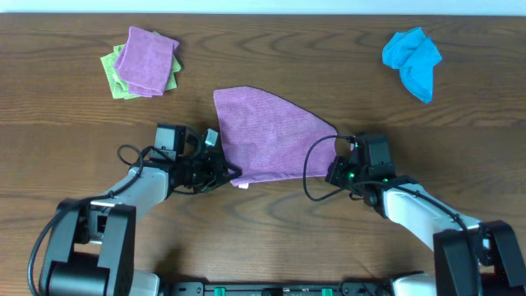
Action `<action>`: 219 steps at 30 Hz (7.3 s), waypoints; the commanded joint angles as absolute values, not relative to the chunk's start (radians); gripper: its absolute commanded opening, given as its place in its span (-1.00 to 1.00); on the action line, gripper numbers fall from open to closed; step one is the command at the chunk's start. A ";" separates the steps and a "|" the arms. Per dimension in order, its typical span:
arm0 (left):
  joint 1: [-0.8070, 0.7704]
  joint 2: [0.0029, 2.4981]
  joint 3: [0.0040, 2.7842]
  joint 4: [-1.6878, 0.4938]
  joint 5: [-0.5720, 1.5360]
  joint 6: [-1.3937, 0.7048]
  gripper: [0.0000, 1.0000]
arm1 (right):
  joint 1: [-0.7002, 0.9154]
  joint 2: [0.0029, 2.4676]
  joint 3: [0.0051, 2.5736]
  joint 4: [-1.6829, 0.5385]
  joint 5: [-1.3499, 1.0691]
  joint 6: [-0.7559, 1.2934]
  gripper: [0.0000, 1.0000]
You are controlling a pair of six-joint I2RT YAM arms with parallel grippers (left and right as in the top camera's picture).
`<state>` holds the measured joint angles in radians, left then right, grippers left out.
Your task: Fold the cloth
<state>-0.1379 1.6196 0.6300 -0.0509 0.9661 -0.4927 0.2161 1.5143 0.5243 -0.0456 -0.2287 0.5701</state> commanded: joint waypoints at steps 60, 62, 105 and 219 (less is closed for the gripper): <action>0.023 2.012 1.734 -1.252 0.870 0.268 -0.88 | 0.252 1.749 1.467 -0.936 -0.217 0.093 -0.97; 0.032 2.012 1.731 -1.297 0.863 0.314 -0.88 | 0.262 1.736 1.420 -0.927 -0.217 0.097 -0.97; 0.052 1.791 1.023 -0.719 0.913 -0.017 -0.89 | 0.278 1.370 0.725 -0.323 -0.157 0.254 -0.97; -0.059 1.958 1.026 0.311 0.464 -0.471 -0.88 | 0.263 1.625 0.739 0.060 -0.060 0.284 -0.03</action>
<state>-0.0578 1.9446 1.0306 0.2974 0.5072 -0.4931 0.2695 1.6352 0.7341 0.0639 -0.0559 0.2714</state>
